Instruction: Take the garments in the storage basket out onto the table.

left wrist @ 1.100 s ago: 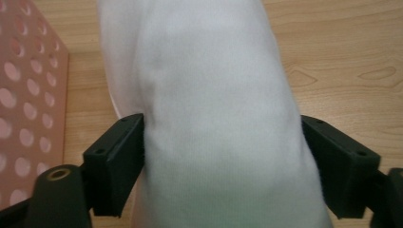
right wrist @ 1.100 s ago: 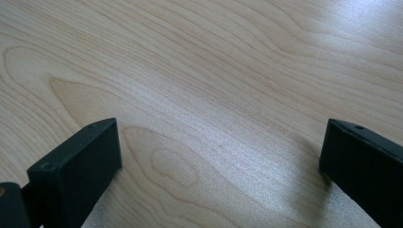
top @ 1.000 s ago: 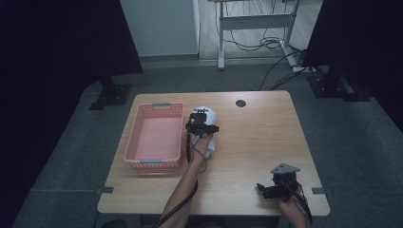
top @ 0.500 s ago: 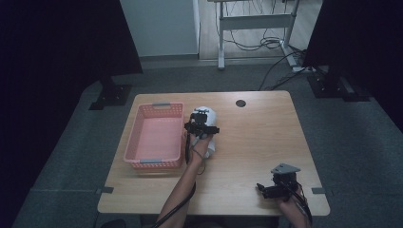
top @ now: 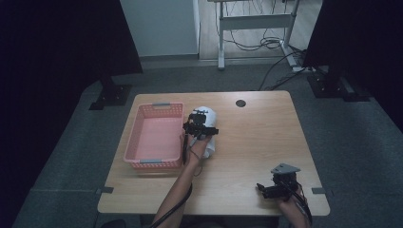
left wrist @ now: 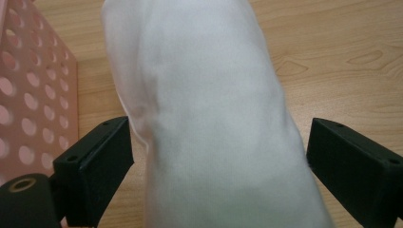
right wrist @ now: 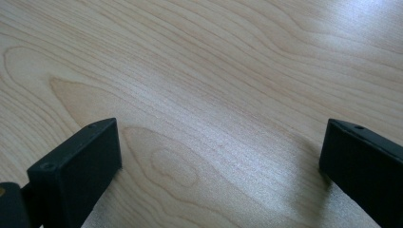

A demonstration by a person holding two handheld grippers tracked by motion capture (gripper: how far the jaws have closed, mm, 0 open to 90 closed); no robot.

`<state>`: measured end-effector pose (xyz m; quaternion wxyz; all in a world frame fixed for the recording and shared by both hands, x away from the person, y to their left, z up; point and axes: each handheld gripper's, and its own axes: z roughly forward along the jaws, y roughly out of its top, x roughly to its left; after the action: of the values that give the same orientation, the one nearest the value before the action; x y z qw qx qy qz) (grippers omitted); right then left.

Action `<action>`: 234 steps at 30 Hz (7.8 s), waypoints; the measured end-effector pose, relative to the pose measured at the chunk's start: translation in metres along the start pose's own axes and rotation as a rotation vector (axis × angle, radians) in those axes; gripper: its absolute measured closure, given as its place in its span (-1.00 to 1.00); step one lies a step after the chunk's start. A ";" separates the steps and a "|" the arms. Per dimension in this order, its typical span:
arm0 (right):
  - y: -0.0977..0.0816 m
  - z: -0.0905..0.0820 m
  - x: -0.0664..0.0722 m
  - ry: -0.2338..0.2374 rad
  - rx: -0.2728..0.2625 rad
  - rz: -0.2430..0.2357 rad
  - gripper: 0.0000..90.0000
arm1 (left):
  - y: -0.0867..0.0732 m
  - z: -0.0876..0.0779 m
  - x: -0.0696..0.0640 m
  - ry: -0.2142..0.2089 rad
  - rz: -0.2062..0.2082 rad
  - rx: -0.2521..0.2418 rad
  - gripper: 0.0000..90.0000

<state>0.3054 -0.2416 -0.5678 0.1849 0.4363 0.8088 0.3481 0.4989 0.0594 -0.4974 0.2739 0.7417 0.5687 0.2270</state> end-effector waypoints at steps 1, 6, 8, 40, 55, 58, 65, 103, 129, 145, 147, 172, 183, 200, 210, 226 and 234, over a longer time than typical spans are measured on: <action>0.000 0.000 0.000 0.000 0.000 0.000 -1.00 | 0.000 0.000 0.001 -0.002 -0.002 -0.002 -0.82; 0.000 0.000 0.000 0.000 0.000 -0.001 -1.00 | 0.001 -0.006 0.003 -0.019 0.000 -0.014 -0.82; 0.000 0.000 0.000 0.000 0.000 -0.001 -1.00 | 0.002 -0.008 0.003 -0.022 0.006 -0.014 -0.82; 0.000 0.000 0.000 0.000 0.000 -0.001 -1.00 | -0.010 -0.041 0.035 -0.158 0.077 -0.022 -0.80; 0.000 0.000 0.000 -0.001 -0.001 0.000 -1.00 | -0.020 -0.055 0.054 -0.168 0.093 -0.042 -0.88; 0.000 0.000 0.000 -0.001 -0.001 0.000 -1.00 | -0.022 -0.056 0.058 -0.171 0.090 -0.041 -0.91; 0.000 0.000 0.000 -0.001 -0.001 -0.001 -1.00 | -0.026 -0.061 0.064 -0.166 0.091 -0.046 -0.95; 0.000 0.000 0.000 -0.007 -0.002 0.005 -1.00 | -0.050 -0.092 0.103 -0.153 0.089 -0.074 -0.89; 0.000 0.000 0.000 -0.009 -0.002 0.006 -1.00 | -0.078 -0.107 0.126 -0.143 0.082 -0.097 -0.88; 0.000 0.000 0.000 -0.010 -0.002 0.007 -1.00 | -0.093 -0.117 0.142 -0.125 0.072 -0.103 -0.88; 0.000 0.000 0.000 -0.012 -0.002 0.008 -1.00 | -0.095 -0.119 0.145 -0.123 0.072 -0.106 -0.88; 0.001 0.001 0.001 -0.017 -0.001 0.014 -1.00 | -0.130 -0.143 0.173 -0.091 0.032 -0.134 -0.88; 0.001 0.001 0.001 -0.019 -0.002 0.015 -1.00 | -0.146 -0.150 0.186 -0.077 0.006 -0.133 -0.88; 0.001 0.001 0.001 -0.022 -0.002 0.018 -1.00 | -0.169 -0.167 0.195 -0.067 -0.022 -0.163 -0.87; 0.001 0.001 0.001 -0.022 -0.002 0.018 -1.00 | -0.184 -0.171 0.205 -0.050 -0.052 -0.157 -0.87; 0.001 0.001 0.001 -0.024 -0.001 0.019 -1.00 | -0.214 -0.170 0.218 -0.031 -0.111 -0.142 -0.87; 0.001 0.001 0.002 -0.024 -0.001 0.020 -1.00 | -0.227 -0.163 0.219 -0.025 -0.127 -0.118 -0.87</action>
<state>0.3057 -0.2396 -0.5677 0.1914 0.4487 0.8019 0.3451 0.2850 0.3414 -0.5212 0.3378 0.6895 0.5967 0.2332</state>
